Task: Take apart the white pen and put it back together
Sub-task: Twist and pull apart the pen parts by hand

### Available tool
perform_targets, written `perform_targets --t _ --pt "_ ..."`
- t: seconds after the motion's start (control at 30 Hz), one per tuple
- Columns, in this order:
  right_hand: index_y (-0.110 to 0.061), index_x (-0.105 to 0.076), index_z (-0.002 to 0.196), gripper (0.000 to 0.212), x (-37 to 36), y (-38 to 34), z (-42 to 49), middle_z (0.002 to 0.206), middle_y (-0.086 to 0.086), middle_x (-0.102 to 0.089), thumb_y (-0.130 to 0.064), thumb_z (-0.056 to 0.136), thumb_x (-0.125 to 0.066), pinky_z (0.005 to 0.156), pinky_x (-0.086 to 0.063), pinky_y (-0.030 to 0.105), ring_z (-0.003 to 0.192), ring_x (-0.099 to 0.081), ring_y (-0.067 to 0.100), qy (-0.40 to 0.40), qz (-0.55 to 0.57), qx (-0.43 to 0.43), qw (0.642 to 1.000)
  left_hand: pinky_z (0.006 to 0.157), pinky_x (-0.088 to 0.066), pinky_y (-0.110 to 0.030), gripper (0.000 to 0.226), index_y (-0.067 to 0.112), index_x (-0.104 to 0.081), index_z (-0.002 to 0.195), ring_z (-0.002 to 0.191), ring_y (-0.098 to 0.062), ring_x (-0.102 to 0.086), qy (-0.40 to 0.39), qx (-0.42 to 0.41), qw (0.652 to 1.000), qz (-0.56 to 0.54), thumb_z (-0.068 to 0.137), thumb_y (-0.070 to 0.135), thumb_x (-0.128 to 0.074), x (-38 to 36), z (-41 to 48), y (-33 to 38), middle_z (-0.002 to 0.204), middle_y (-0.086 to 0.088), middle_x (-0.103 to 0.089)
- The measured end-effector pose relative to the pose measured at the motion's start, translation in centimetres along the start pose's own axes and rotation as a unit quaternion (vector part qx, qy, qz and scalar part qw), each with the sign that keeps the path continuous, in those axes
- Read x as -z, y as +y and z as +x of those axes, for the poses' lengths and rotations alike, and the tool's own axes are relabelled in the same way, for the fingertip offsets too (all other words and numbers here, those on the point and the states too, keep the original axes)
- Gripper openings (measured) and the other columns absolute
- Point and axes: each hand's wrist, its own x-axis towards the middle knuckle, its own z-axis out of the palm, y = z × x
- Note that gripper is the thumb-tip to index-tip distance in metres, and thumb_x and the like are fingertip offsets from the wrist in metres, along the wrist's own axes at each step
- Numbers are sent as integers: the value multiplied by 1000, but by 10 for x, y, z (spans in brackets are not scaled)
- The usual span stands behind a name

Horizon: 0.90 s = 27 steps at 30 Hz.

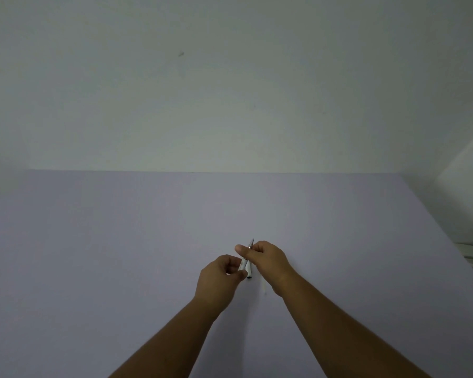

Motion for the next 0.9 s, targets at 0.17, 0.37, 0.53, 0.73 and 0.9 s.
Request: perform_targets --t 0.17,0.37,0.53,0.73,0.9 --pt "-19 -69 93 21 3 -2 -2 88 -8 -64 -38 86 -64 68 -40 21 78 -54 6 -33 77 22 996 71 -49 -28 10 23 -63 93 69 -6 -55 5 5 1000 -5 87 17 -67 2 1 0 75 11 -59" --pt "-11 -56 72 39 3 -5 1 70 6 -52 -48 81 -67 63 -37 24 64 -50 18 -3 13 6 1000 73 -49 -27 11 22 -64 97 78 -13 -59 4 8 1000 -3 87 18 -67 -2 2 2 79 10 -61" --pt "-18 -64 78 17 10 -6 1 76 -6 -59 -32 86 -64 63 -37 21 67 -49 8 -18 56 18 998 73 -53 -31 10 24 -65 94 75 -11 -59 9 8 1000 7 86 19 -68 -1 5 4 78 11 -62" --pt "-19 -60 81 25 10 -9 2 80 -5 -56 -43 84 -64 64 -37 22 68 -46 8 -30 61 3 998 79 -55 -34 10 22 -66 95 73 -9 -58 10 8 1000 14 86 19 -68 -2 8 3 77 12 -61" --pt "-19 -49 64 33 10 -8 4 63 -6 -47 -38 81 -70 60 -35 23 61 -42 11 -2 16 21 1000 78 -55 -33 11 25 -63 92 75 -11 -59 13 4 1000 27 85 19 -68 -2 10 6 78 12 -60"
